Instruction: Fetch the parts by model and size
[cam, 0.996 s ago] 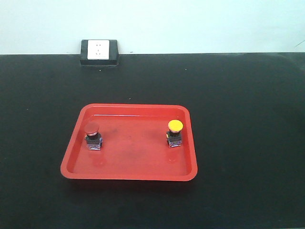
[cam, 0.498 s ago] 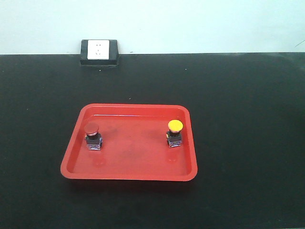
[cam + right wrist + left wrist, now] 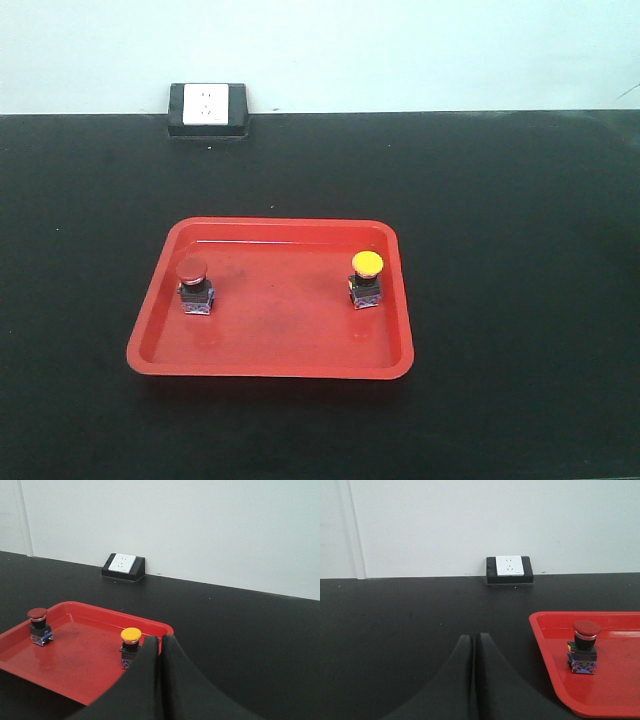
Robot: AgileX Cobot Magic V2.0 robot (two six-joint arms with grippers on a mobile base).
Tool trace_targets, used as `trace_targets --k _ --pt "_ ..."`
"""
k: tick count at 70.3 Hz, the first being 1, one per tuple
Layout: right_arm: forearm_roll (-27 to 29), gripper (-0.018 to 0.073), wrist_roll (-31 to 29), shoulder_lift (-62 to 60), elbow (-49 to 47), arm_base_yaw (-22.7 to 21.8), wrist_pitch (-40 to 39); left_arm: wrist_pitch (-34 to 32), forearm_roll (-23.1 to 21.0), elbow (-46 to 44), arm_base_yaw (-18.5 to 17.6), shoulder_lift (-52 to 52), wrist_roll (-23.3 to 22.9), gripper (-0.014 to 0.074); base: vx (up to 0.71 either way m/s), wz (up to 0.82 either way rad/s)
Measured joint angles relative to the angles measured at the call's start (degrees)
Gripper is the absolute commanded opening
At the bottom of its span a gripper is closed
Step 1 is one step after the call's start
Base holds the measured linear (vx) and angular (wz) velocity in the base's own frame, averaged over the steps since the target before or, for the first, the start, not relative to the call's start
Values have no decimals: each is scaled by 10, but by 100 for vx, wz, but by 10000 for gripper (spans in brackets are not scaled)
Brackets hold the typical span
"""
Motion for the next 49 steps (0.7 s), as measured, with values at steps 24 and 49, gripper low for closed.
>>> trace_targets --k 24,49 --pt "111 -10 -63 -1 81 -187 -72 0 0 0 0 0 0 -8 0 0" --pt "150 -10 -128 -64 181 -227 -167 0 0 0 0 0 0 -8 0 0"
